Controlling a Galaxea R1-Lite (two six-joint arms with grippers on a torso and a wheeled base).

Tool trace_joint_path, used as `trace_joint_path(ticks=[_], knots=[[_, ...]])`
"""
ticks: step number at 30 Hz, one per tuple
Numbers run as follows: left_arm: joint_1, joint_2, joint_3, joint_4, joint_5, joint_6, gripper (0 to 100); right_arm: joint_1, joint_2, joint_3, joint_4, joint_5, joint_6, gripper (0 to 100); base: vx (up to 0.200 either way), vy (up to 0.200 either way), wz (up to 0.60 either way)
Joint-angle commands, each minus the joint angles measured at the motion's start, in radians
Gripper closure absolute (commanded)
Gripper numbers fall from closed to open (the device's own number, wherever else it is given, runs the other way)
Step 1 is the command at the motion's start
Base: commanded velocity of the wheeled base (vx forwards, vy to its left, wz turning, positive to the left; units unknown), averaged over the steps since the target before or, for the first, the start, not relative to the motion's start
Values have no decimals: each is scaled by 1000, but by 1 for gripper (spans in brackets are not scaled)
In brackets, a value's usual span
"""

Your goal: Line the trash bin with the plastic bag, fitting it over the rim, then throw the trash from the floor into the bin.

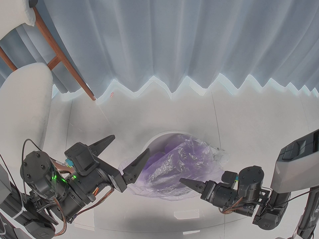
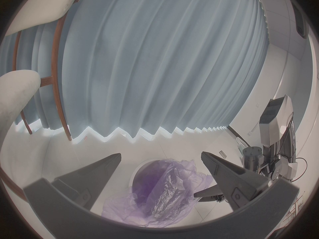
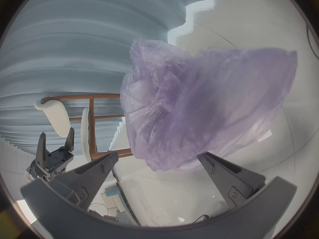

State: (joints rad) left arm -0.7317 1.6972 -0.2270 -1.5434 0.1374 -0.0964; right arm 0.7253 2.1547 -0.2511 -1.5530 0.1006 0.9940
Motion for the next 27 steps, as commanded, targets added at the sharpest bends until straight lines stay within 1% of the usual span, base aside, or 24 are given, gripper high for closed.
trace_joint_path(ticks=[1,7,10,11,13,15,19,20,23,27], knots=[[0,-2,-3,-1,1,-2,0,0,-3,-31,-18,1,-2,0,0,0,0],[9,-2,-11,-1,-1,-8,0,-10,2,-103,-18,-1,-8,0,0,0,0],[29,-5,-31,-1,-1,-19,0,-21,5,-140,-18,-1,-29,0,0,0,0],[51,-4,-60,0,-1,-31,0,-30,2,-165,-18,-1,-43,0,0,0,0],[64,-7,-87,0,-2,-60,0,-35,-9,-201,-18,-1,-58,0,0,0,0],[61,-11,-97,0,-6,-89,0,-35,-27,-234,-18,-1,-69,0,0,0,0],[25,-10,-89,2,-7,-120,0,-29,-61,-272,-18,-1,-94,0,0,0,0],[18,-10,-91,2,-9,-137,0,-29,-64,-277,-18,-1,-106,0,0,0,0],[-8,-7,-101,11,-9,-243,0,-30,-70,-284,-18,-2,-146,0,0,0,0],[-66,48,-121,36,-9,-433,0,-33,-81,-283,-18,-2,-153,0,0,0,0]])
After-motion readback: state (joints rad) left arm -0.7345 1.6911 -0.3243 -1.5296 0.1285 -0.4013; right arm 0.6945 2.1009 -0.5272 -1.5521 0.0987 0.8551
